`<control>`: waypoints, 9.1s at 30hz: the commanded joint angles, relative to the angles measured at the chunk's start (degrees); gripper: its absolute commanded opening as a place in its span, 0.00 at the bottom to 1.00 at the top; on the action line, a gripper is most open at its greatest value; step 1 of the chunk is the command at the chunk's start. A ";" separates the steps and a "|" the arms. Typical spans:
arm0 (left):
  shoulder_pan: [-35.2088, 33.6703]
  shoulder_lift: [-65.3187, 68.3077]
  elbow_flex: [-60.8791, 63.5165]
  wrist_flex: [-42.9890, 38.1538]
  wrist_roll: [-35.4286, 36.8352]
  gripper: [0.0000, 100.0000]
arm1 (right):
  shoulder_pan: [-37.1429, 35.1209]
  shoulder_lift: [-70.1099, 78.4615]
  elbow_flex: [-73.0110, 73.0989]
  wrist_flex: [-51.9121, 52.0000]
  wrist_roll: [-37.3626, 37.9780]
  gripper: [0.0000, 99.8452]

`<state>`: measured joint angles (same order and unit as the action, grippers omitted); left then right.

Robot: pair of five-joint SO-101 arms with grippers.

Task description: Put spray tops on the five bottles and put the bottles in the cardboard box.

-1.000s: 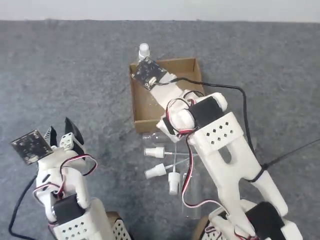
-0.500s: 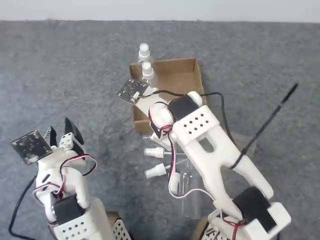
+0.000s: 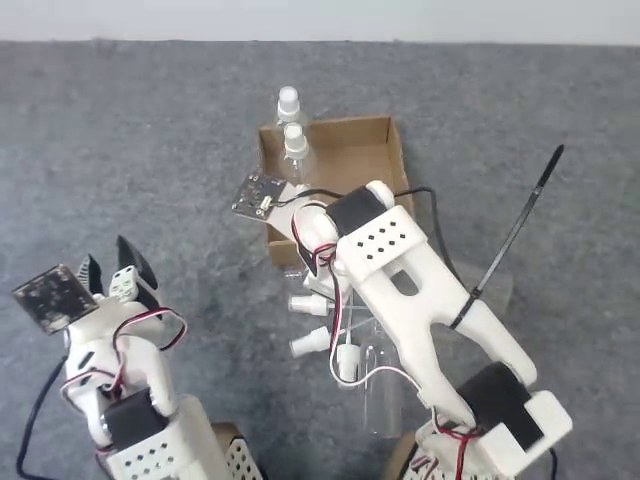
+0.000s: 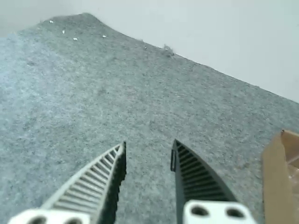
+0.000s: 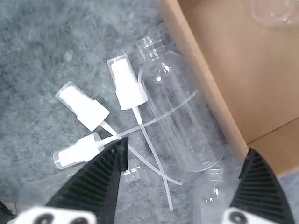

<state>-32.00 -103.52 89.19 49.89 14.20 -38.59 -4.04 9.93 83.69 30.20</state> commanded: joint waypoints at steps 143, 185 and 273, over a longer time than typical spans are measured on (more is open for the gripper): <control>-0.26 -0.88 0.48 -1.93 -0.97 0.15 | 34.15 -23.87 38.51 -2.68 10.02 0.07; -0.26 -0.88 0.48 -1.93 -0.97 0.15 | 29.93 -26.42 38.86 -5.76 7.12 0.03; 10.37 -0.88 -0.31 -1.58 6.77 0.15 | 18.33 -94.02 62.33 -27.47 -21.27 0.01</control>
<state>-23.91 -103.52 90.42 49.89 20.44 -21.01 -93.71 71.38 58.37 9.10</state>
